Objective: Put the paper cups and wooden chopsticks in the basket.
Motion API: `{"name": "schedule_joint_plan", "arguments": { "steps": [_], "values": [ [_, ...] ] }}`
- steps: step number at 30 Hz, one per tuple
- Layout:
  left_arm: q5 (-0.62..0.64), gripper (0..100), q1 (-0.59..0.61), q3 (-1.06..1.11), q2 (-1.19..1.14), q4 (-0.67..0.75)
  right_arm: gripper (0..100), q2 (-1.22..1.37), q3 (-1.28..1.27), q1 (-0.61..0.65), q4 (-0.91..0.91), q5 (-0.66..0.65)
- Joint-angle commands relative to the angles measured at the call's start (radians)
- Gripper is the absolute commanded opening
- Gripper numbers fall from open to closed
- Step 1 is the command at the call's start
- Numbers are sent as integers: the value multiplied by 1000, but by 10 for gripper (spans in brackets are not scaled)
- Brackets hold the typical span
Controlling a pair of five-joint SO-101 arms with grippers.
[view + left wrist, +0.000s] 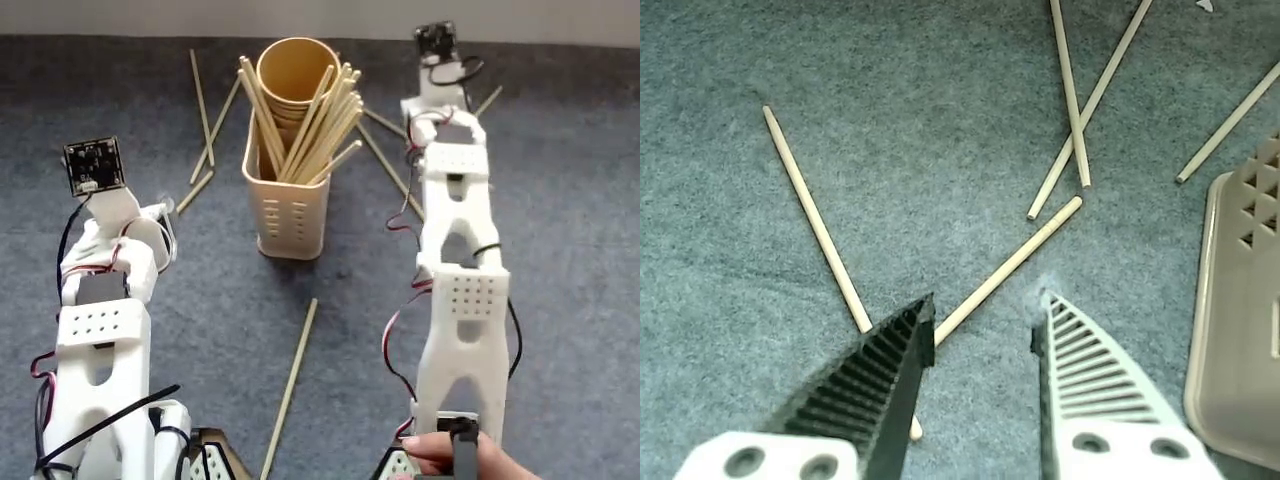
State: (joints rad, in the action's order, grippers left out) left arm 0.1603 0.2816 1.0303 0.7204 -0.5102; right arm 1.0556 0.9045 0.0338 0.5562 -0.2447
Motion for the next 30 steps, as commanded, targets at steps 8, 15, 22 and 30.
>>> {"name": "schedule_joint_plan", "arguments": {
  "steps": [8, 15, 22, 30],
  "values": [
    [3, 189, -21, 5, 27, 18, 103, 498, 676, -28, 130, -17],
    [3, 189, -21, 5, 28, 18, 8, 363, 673, -70, 664, -106],
    [3, 189, -21, 5, 28, 18, 7, 320, 657, -27, 1218, -143],
    [3, 189, -21, 4, 28, 20, 6, 292, 651, -59, 1213, -104]
  ]
}}
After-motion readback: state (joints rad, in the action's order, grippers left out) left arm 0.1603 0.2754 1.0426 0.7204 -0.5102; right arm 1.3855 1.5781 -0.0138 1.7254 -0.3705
